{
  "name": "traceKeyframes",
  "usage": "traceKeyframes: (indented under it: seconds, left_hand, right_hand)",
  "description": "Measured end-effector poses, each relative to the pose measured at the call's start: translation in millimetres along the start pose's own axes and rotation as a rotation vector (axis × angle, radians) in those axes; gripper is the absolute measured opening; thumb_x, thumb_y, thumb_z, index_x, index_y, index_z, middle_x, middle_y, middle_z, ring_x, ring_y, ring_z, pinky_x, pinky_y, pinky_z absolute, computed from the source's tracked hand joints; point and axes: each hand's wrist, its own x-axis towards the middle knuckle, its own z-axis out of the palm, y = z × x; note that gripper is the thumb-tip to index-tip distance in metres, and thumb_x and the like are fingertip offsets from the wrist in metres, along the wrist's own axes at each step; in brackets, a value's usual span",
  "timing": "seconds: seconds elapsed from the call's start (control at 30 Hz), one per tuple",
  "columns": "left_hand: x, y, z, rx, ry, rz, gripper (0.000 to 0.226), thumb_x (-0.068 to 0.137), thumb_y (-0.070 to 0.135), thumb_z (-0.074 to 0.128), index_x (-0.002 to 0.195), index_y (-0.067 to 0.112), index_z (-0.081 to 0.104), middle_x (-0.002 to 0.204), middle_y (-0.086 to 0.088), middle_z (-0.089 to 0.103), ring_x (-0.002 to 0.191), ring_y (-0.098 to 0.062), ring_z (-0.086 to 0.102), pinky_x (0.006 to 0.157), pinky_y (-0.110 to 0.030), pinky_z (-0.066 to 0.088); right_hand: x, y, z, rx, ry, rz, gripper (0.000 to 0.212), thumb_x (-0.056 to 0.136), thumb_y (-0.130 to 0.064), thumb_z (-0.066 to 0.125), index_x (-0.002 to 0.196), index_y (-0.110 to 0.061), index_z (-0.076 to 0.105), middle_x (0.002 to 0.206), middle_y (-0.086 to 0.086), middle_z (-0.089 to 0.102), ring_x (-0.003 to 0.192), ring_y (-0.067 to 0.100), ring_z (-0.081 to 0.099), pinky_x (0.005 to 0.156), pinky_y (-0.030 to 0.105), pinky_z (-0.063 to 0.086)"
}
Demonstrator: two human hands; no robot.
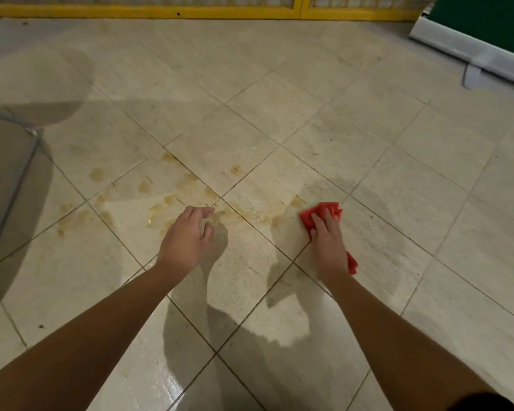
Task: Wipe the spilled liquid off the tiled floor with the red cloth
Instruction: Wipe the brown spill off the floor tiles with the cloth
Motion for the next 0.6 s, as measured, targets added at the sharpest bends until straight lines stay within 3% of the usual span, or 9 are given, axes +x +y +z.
traceKeyframes:
  seconds: [0.1,0.2,0.3,0.37,0.5,0.6]
  left_hand:
    - [1,-3,-2,0.002,0.009,0.001,0.032,0.092,0.017,0.04,0.123,0.018,0.049,0.121,-0.001,0.05,0.11,-0.018,0.05,0.092,-0.039,0.044]
    - [1,-4,-2,-0.007,0.019,-0.001,0.032,0.092,0.017,0.041,0.123,0.017,0.05,0.12,-0.001,0.05,0.11,-0.019,0.05,0.091,-0.039,0.044]
    - [4,-2,-4,-0.013,0.029,0.001,0.031,0.092,0.016,0.041,0.122,0.016,0.05,0.121,-0.002,0.05,0.109,-0.019,0.051,0.09,-0.038,0.045]
    - [8,-2,-6,-0.025,0.041,0.002,0.031,0.092,0.015,0.041,0.122,0.015,0.05,0.121,-0.002,0.05,0.109,-0.019,0.05,0.09,-0.039,0.045]
    - [11,-5,-8,-0.027,0.052,-0.001,0.031,0.092,0.016,0.042,0.122,0.017,0.05,0.119,-0.002,0.05,0.106,-0.02,0.052,0.089,-0.04,0.045]
    - [8,-8,-10,0.003,0.04,-0.012,0.031,0.092,0.017,0.041,0.123,0.016,0.049,0.12,-0.003,0.05,0.108,-0.019,0.05,0.092,-0.041,0.044]
  right_hand:
    - [-11,-28,15,-0.027,-0.06,-0.121,0.041,0.098,-0.016,0.031,0.138,-0.015,0.032,0.153,0.003,0.012,0.141,0.021,0.004,0.113,0.038,0.013]
    - [-32,-25,21,-0.112,-0.132,-0.303,0.04,0.098,-0.029,0.029,0.135,-0.019,0.039,0.151,0.001,0.02,0.141,0.02,0.011,0.112,0.035,0.009]
    - [-41,3,8,-0.2,-0.158,-0.417,0.054,0.092,-0.047,0.017,0.13,-0.023,0.044,0.145,0.003,0.035,0.134,0.024,0.03,0.105,0.046,0.037]
    - [-33,19,-2,-0.203,-0.102,-0.383,0.048,0.092,-0.042,0.024,0.127,-0.019,0.048,0.142,0.006,0.04,0.128,0.026,0.039,0.097,0.042,0.045]
    - [5,13,-1,-0.04,0.064,-0.125,0.037,0.096,-0.018,0.036,0.132,-0.01,0.042,0.148,0.007,0.028,0.135,0.026,0.026,0.109,0.037,0.024]
    - [33,-18,10,-0.009,0.024,-0.088,0.039,0.097,-0.013,0.033,0.136,-0.009,0.035,0.151,0.009,0.019,0.14,0.025,0.014,0.114,0.04,0.015]
